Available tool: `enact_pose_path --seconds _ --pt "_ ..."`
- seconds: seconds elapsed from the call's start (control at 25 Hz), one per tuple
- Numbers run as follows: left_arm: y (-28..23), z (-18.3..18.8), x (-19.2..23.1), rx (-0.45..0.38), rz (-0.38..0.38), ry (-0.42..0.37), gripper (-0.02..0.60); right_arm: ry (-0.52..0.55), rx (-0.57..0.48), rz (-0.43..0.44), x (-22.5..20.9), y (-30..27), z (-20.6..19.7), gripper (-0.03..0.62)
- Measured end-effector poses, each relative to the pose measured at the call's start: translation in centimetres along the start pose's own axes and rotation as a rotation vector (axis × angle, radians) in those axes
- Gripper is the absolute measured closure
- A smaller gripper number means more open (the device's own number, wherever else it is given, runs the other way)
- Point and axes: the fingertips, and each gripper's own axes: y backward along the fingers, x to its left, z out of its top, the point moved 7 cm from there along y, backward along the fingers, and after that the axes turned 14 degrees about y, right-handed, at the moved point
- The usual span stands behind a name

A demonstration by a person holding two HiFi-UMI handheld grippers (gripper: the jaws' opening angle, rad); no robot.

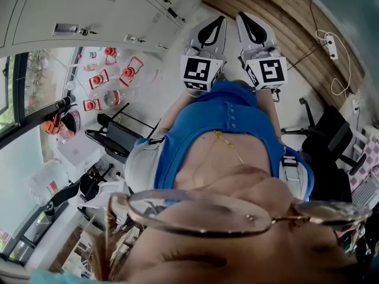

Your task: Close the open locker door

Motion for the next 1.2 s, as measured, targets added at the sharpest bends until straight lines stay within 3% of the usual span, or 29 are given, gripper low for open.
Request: enact_pose_path --seconds 0.52,1.2 --pt "-2.2 0.2 3.0 0.021 0.007 0.025 0.581 -0.018 0.026 0.032 0.1 -3.3 -1.2 0.593" --pt "-14.0 4.2 8.3 -0.022 0.081 0.015 0.581 -0.017 -0.011 0.128 -8.4 -14.8 -2.8 0.592"
